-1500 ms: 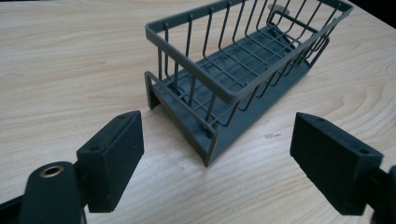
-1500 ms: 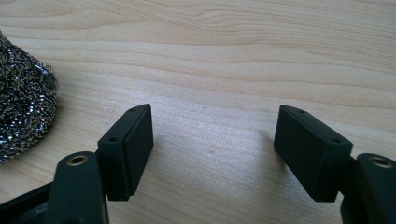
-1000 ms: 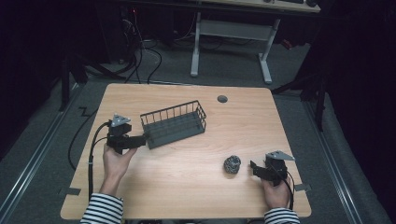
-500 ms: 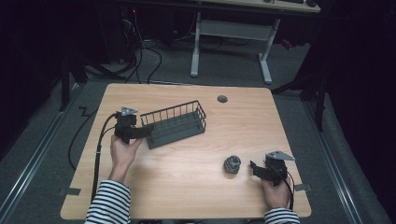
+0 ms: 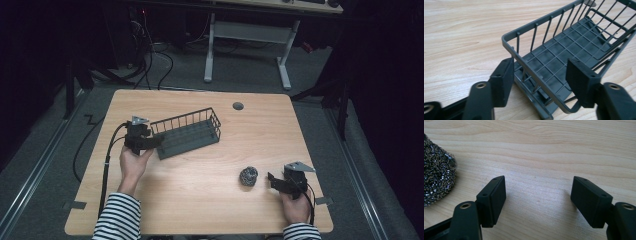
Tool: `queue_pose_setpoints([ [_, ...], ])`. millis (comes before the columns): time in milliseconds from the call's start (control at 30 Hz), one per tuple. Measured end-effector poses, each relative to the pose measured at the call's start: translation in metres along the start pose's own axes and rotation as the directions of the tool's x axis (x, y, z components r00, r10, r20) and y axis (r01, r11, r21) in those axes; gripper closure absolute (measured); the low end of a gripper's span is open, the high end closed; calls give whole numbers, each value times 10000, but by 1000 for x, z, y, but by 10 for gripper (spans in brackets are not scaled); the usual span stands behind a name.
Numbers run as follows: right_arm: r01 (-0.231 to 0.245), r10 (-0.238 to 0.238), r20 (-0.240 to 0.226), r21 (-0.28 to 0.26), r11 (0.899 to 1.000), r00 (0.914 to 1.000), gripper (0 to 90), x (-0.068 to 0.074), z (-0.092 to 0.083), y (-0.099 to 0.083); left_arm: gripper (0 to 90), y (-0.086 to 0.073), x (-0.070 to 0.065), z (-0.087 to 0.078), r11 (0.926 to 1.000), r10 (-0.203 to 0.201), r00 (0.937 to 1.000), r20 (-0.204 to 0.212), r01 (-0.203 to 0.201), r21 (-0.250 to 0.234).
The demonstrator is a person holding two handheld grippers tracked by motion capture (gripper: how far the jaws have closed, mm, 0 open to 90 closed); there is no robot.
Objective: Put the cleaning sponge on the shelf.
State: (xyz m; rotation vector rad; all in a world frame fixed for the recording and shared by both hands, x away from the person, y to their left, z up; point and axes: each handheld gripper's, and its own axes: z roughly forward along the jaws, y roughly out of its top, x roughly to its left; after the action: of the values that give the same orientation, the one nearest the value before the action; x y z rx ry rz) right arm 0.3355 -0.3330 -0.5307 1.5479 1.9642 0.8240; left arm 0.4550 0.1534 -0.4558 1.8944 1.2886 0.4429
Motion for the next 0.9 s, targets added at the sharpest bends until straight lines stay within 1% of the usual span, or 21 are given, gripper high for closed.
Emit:
queue_pose_setpoints([
  [67, -12, 12, 1, 10, 10000, 10000, 286, 0, 0, 0, 424, 0, 0, 0, 10000, 8, 10000, -16, -8, 0],
  [133, -12, 12, -9, 11, 10000, 10000, 286, 0, 0, 0, 464, -1, 0, 0, 9998, 157, 9998, -131, -155, 137],
  [167, -26, 26, -5, 21, 10000, 10000, 286, 0, 0, 0, 486, -1, 0, 0, 9998, 157, 9998, -131, -155, 137],
  [267, -8, 8, -13, 11, 10000, 10000, 286, 0, 0, 0, 501, -4, 0, 0, 9998, 124, 9999, -38, -124, 129],
  [333, -8, 8, -12, 15, 10000, 10000, 286, 0, 0, 0, 503, -6, -1, 0, 9998, 127, 9999, 33, -127, 129],
  [433, -1, 1, -17, 11, 10000, 10000, 286, 0, 0, 0, 506, -6, -2, -1, 9998, 143, 9999, 20, -143, 146],
  [667, 5, -5, -21, 11, 10000, 10000, 286, 0, 0, 0, 514, -8, -7, -4, 9991, 355, 9993, 98, -357, 239],
  [700, 5, -5, -20, 12, 10000, 10000, 286, 0, 0, 0, 514, -9, -8, -4, 9992, 360, 9993, 129, -363, 196],
  [733, 8, -8, -22, 10, 10000, 10000, 286, 0, 0, 0, 518, -11, -8, -5, 9996, 287, 9992, 283, -289, 68],
  [767, 8, -8, -22, 10, 10000, 10000, 286, 0, 0, 0, 521, -11, -8, -5, 9996, 287, 9992, 283, -289, 68],
  [800, 7, -6, -24, 11, 10000, 10000, 286, 0, 0, 0, 529, -13, -9, -5, 9996, 288, 9989, 376, -288, -19],
  [900, 6, -6, -24, 13, 10000, 10000, 286, 0, 0, 0, 532, -14, -12, -6, 9993, 381, 9987, 339, -381, 4],
])
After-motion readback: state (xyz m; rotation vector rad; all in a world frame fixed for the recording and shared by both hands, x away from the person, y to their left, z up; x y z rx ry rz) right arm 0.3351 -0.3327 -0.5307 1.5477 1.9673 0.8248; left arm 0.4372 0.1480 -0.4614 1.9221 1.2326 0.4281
